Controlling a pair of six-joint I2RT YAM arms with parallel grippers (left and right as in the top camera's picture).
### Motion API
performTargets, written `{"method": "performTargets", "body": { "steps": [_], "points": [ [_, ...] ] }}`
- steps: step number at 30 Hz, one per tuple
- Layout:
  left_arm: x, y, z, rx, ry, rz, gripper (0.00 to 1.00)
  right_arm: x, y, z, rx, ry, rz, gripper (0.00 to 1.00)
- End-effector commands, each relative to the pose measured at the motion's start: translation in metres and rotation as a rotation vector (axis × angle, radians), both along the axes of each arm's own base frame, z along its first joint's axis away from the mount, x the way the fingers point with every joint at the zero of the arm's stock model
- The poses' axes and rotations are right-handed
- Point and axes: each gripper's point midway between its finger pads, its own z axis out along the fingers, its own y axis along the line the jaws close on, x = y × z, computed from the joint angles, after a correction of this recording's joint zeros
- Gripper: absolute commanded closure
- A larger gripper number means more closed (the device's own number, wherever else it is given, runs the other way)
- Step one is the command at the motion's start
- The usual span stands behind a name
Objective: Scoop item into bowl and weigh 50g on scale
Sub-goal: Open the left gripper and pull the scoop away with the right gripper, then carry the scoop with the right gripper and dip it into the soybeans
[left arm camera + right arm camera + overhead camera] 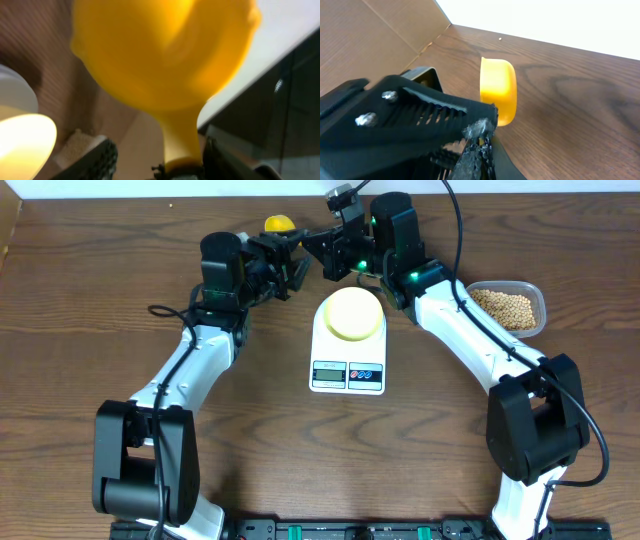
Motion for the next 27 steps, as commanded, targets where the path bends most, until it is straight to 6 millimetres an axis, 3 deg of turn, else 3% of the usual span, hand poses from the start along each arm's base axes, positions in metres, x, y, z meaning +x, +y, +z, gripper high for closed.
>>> {"method": "performTargets", "body": {
  "steps": [1, 6, 14, 20, 27],
  "points": [
    [0.001, -0.002, 0.012, 0.137, -0.154, -0.054, 0.34, 0.009, -0.007, 0.002, -0.007, -0.021, -0.029, 0.99],
    [0.006, 0.007, 0.011, 0.269, -0.257, -0.057, 0.21, 0.017, -0.021, 0.004, -0.003, -0.013, -0.051, 0.99],
    [0.016, 0.04, 0.013, 0.334, -0.301, -0.007, 0.16, 0.034, -0.069, 0.036, -0.05, 0.061, -0.095, 0.99],
    [0.019, 0.055, 0.013, 0.457, -0.391, -0.024, 0.16, 0.037, -0.142, 0.064, -0.239, 0.123, -0.242, 0.99],
    [0.017, 0.055, 0.007, 0.571, -0.454, -0.07, 0.16, 0.01, -0.249, 0.055, -0.561, 0.288, -0.503, 0.99]
  ]
}}
